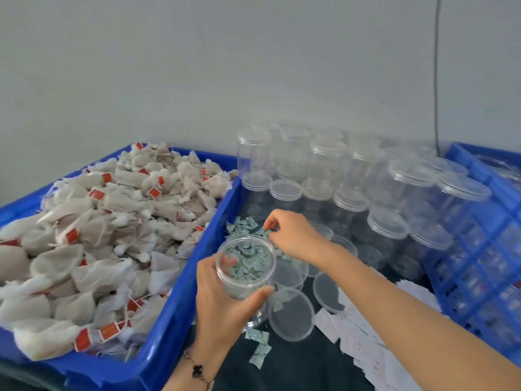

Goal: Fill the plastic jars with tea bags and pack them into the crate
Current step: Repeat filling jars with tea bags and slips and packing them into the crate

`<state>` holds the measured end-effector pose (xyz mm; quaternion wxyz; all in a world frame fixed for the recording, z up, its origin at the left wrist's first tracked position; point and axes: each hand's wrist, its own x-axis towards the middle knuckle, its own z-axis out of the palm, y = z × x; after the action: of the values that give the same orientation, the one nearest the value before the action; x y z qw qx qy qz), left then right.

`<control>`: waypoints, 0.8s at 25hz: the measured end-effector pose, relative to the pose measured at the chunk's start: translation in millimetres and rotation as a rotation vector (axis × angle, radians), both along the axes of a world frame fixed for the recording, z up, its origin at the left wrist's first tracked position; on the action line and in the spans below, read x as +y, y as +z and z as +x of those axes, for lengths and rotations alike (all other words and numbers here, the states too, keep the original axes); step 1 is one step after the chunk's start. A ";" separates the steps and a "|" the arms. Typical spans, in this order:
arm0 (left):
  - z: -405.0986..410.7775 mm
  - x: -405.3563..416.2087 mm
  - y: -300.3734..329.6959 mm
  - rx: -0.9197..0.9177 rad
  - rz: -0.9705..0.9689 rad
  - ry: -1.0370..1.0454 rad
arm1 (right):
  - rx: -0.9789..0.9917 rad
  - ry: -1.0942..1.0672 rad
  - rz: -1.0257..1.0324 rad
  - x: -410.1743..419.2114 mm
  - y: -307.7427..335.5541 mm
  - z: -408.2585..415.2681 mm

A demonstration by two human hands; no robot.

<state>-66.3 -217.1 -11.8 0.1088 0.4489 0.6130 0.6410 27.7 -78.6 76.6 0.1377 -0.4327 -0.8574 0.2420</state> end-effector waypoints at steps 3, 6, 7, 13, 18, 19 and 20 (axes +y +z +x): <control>-4.9 9.5 0.6 -0.016 0.010 0.035 | -0.023 0.060 0.000 26.2 9.6 -39.4; -7.3 23.5 2.5 -0.043 0.020 0.052 | -0.052 0.193 0.086 48.0 27.5 -94.1; -7.2 28.9 2.9 -0.066 0.020 0.053 | -0.064 0.231 0.140 54.5 30.8 -110.9; -4.1 52.9 0.9 0.014 -0.062 0.075 | -0.340 0.254 0.453 102.4 12.9 -168.9; -18.4 66.3 -4.1 0.004 -0.090 0.128 | -0.460 0.224 0.486 118.0 -11.7 -184.1; -18.7 67.4 -6.7 0.013 -0.102 0.135 | -0.397 0.212 0.460 118.5 -11.9 -182.4; -18.2 67.9 -8.9 0.019 -0.116 0.147 | -0.317 0.199 0.436 118.0 -10.4 -179.2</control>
<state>-84.5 -149.3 -20.7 0.0816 0.4018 0.6811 0.6066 -151.4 39.5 66.2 0.0675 -0.3391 -0.9383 -0.0064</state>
